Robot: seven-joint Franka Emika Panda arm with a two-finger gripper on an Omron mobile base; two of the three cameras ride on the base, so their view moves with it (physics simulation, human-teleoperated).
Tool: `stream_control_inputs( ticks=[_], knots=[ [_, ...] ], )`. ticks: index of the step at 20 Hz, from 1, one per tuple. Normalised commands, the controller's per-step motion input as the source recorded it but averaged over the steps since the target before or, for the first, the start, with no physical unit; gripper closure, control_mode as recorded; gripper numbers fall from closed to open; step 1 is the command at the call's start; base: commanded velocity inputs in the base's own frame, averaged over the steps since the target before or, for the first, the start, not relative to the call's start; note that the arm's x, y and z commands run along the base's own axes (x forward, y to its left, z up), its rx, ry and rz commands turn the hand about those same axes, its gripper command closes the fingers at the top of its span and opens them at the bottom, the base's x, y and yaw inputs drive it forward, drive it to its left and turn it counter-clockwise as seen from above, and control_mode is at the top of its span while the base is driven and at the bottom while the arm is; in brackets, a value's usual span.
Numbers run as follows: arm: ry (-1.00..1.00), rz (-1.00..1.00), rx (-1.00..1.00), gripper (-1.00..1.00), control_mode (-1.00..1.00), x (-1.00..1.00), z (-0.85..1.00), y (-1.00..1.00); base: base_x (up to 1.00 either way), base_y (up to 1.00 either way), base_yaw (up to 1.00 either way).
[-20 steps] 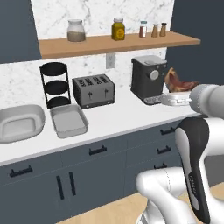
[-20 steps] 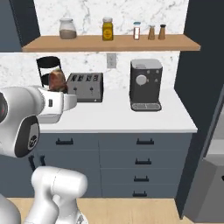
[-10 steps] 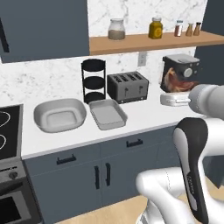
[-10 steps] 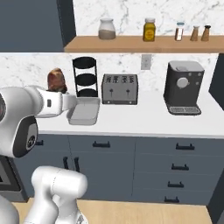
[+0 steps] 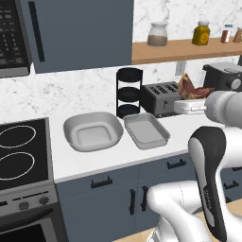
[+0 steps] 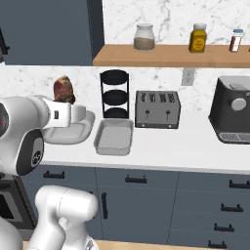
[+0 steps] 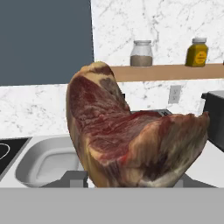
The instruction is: Place one avocado and one steak in each tupperware on the nearby counter, to pack two identical lunches.
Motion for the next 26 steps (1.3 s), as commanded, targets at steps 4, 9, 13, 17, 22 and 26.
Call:
stream_control_inputs(
  ticks=[4,9,13,17,22,26],
  knots=[
    [0.00,0.00,0.00,1.00,1.00,0.00,0.00,0.00,0.40,0.59,0.06],
    [0.00,0.03,0.00,1.00,-1.00,0.15,-0.17,0.30,0.00,0.00,0.00],
    [0.00,0.00,0.00,1.00,-1.00,0.23,-0.22,0.13,0.00,0.00,0.00],
    [0.01,0.00,0.04,1.00,-1.00,0.54,-0.11,0.24,0.00,0.00,0.00],
    [0.00,0.01,0.05,1.00,-1.00,0.14,-0.14,0.33,0.00,0.00,0.00],
    [0.03,0.02,0.20,1.00,-1.00,0.14,-0.20,0.31,0.00,0.00,0.00]
  ],
)
